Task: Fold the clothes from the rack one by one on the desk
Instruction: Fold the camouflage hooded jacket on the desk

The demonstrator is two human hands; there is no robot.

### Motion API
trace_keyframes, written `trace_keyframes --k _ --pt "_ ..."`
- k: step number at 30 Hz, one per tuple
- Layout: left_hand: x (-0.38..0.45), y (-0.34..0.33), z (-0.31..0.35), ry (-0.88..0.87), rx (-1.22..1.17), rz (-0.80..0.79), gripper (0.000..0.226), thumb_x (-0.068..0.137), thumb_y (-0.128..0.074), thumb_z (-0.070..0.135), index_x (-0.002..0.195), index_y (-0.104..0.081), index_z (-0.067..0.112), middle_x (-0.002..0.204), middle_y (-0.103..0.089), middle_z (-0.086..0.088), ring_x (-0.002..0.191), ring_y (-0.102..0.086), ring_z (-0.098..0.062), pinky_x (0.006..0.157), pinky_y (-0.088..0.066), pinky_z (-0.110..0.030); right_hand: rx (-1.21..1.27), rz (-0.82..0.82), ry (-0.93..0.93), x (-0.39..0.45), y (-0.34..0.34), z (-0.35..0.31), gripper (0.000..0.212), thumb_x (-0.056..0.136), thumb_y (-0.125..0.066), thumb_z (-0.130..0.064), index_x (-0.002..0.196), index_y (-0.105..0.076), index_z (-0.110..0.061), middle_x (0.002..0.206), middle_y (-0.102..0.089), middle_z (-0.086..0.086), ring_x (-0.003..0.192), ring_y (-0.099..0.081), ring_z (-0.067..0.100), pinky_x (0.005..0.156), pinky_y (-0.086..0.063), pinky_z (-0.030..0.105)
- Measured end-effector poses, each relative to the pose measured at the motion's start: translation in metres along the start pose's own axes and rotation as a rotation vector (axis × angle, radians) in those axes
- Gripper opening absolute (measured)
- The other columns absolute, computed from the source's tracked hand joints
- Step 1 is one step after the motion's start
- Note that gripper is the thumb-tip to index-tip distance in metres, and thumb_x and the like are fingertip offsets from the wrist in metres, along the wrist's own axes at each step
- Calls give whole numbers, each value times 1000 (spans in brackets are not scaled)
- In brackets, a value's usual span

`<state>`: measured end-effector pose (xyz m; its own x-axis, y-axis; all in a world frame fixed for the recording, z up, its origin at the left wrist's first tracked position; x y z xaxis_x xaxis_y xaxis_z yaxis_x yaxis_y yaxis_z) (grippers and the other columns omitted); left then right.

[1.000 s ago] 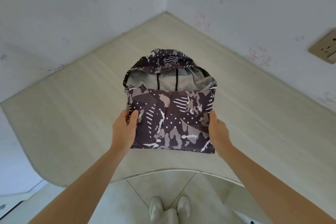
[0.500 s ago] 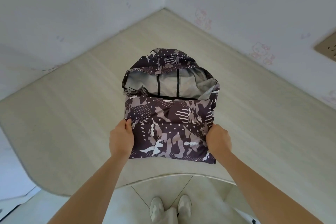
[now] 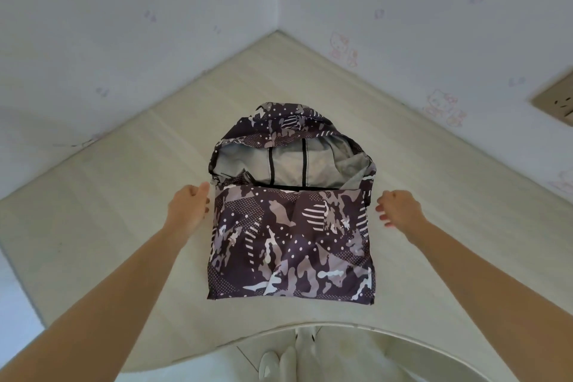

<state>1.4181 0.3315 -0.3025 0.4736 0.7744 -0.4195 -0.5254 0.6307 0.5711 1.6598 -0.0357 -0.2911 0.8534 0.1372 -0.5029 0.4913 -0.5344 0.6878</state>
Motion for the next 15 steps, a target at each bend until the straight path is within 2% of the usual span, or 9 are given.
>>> trace_keyframes --k 3,5,8,9,11,13,15 --pt "26 -6 13 100 -185 -40 34 98 -52 34 110 -59 3 100 -66 -10 88 -65 -26 86 -55 -41 290 1 -107 28 14 -16 34 98 -40 -23 108 -61 3 92 -64 13 78 -60 29 74 -53 37" --pt "40 -10 21 148 -232 -53 38 95 -58 31 119 -57 1 100 -64 -11 85 -64 -25 83 -56 -39 373 -60 -165 46 14 -26 33 97 -42 -25 105 -62 0 89 -65 11 77 -61 26 72 -53 34" --pt "57 -17 34 196 -225 -38 48 89 -68 23 127 -50 1 97 -60 -14 80 -59 -26 79 -53 -37 425 -124 -202 67 12 -48 25 95 -47 -22 98 -62 -2 85 -64 12 70 -61 23 62 -51 29" --pt "61 -19 38 198 -212 -31 43 87 -69 20 123 -52 1 92 -57 -15 79 -55 -27 77 -51 -37 442 -137 -195 72 11 -56 19 94 -51 -19 94 -62 -2 81 -62 12 66 -58 22 59 -47 28" --pt "67 -22 48 181 -192 -43 16 84 -71 14 93 -61 6 86 -55 -16 77 -52 -26 74 -50 -37 493 -222 -170 77 4 -72 13 90 -58 -12 79 -58 -4 68 -54 9 55 -48 18 53 -38 27" --pt "75 -28 60 156 -129 -70 19 81 -73 15 72 -57 9 77 -55 -13 72 -51 -25 69 -49 -35 496 -340 -116 83 -6 -88 18 89 -63 -9 76 -51 -6 57 -44 4 46 -39 14 48 -32 28" --pt "81 -31 76 85 11 -69 29 78 -76 19 68 -51 10 65 -48 -8 65 -46 -22 61 -42 -30 376 -367 -33 84 -9 -106 19 88 -66 -11 83 -48 -7 61 -48 5 49 -44 17 49 -37 29"
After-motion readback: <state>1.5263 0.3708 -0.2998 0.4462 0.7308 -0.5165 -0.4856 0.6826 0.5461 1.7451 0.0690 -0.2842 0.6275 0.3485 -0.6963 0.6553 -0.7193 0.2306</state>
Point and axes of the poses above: each hand's wrist, its own x-axis towards the middle knuckle, its own y-axis out of the back of the hand, z = x × y, the point moved 8 cm from there along x, towards the middle knuckle
